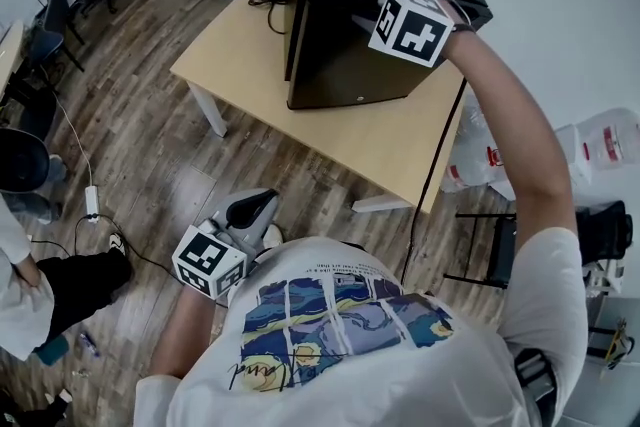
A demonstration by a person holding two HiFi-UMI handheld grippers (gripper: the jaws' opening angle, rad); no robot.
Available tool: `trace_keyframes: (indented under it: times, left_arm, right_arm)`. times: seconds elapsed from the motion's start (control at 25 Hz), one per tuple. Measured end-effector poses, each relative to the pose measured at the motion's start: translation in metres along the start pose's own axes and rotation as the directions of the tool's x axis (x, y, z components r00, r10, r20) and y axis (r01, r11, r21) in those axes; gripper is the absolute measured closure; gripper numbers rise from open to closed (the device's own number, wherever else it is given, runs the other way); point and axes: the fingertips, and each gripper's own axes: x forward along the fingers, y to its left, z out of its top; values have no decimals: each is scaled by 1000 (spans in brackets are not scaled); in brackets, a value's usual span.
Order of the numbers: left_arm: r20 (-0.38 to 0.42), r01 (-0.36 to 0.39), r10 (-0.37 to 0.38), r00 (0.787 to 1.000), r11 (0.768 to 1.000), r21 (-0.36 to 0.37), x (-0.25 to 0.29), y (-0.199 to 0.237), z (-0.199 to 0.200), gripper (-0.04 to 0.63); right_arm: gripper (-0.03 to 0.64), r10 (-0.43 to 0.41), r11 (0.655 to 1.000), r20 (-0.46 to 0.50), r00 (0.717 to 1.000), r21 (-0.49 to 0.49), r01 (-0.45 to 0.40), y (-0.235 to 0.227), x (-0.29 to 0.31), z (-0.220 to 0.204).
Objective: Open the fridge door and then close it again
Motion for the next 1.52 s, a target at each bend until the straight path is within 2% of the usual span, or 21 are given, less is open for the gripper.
trace_keyframes:
  times: [0.28, 0.72, 1.2, 1.52]
  left_arm:
    - [-10, 9, -8, 1000, 1000, 9, 17, -22, -1, 574]
    - [12, -43, 43, 999, 999, 5, 32, -63, -3, 575]
    - [11, -117, 117, 993, 993, -24, 52, -123, -18, 574]
    - [21, -194, 195, 981, 981, -28, 46, -151, -26, 575]
  right_arm:
    - [558, 7, 999, 46, 999, -36, -5, 18, -16, -3]
    - [557, 28, 992, 106, 994, -122, -15, 50, -45, -7]
    - [555, 31, 981, 178, 984, -194, 4, 74, -69, -15]
    - [554, 47, 969, 212, 976, -247, 7, 95, -88, -25]
